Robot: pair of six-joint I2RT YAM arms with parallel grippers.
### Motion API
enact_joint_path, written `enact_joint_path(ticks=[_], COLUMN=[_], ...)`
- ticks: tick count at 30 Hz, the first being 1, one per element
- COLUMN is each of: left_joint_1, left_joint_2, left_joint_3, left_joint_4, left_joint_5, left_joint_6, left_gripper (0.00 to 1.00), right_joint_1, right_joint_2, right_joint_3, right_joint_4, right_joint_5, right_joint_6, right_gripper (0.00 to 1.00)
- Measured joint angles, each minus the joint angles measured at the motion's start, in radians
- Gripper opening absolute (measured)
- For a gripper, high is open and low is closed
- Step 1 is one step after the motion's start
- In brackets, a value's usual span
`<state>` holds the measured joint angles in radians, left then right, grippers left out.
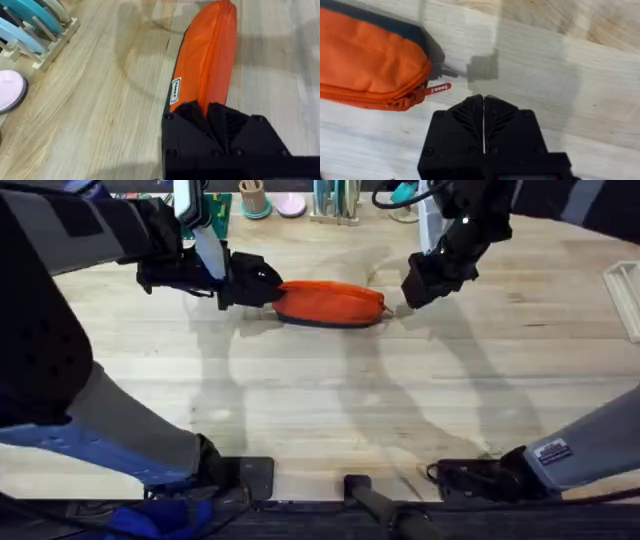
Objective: Unzip the bag, pick up the pens from the table one at a time and place them inside, then zip the bag closed.
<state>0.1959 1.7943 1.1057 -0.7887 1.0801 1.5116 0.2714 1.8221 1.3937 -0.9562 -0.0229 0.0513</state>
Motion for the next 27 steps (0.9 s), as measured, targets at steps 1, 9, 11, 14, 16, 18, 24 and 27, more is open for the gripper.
enact_joint_path(ticks=[1, 9, 11, 14, 16, 18, 24, 27], left_joint_1=[0.0, 0.0, 0.0, 0.0, 0.0, 0.0, 0.0, 0.001], left_joint_2=[0.0, 0.0, 0.0, 0.0, 0.0, 0.0, 0.0, 0.0], left_joint_3=[0.0, 0.0, 0.0, 0.0, 0.0, 0.0, 0.0, 0.0], left_joint_4=[0.0, 0.0, 0.0, 0.0, 0.0, 0.0, -0.003, -0.003], left_joint_5=[0.0, 0.0, 0.0, 0.0, 0.0, 0.0, 0.0, 0.0], left_joint_6=[0.0, 0.0, 0.0, 0.0, 0.0, 0.0, 0.0, 0.0], left_gripper=[0.041, 0.041, 0.041, 0.041, 0.041, 0.041, 0.041, 0.041], right_joint_1=[0.0, 0.0, 0.0, 0.0, 0.0, 0.0, 0.0, 0.0], right_joint_2=[0.0, -0.02, -0.041, -0.07, -0.082, -0.086, -0.095, -0.126], right_joint_3=[0.0, 0.0, 0.0, 0.0, 0.0, 0.0, -0.001, -0.001], right_joint_4=[0.0, 0.002, 0.002, 0.001, 0.001, 0.0, -0.011, -0.024], right_joint_5=[0.0, 0.0, 0.0, 0.001, 0.001, 0.001, 0.001, 0.001], right_joint_6=[0.0, 0.0, 0.0, 0.0, 0.0, 0.0, -0.001, -0.006], right_gripper=[0.034, 0.034, 0.034, 0.035, 0.034, 0.037, 0.527, 0.945])
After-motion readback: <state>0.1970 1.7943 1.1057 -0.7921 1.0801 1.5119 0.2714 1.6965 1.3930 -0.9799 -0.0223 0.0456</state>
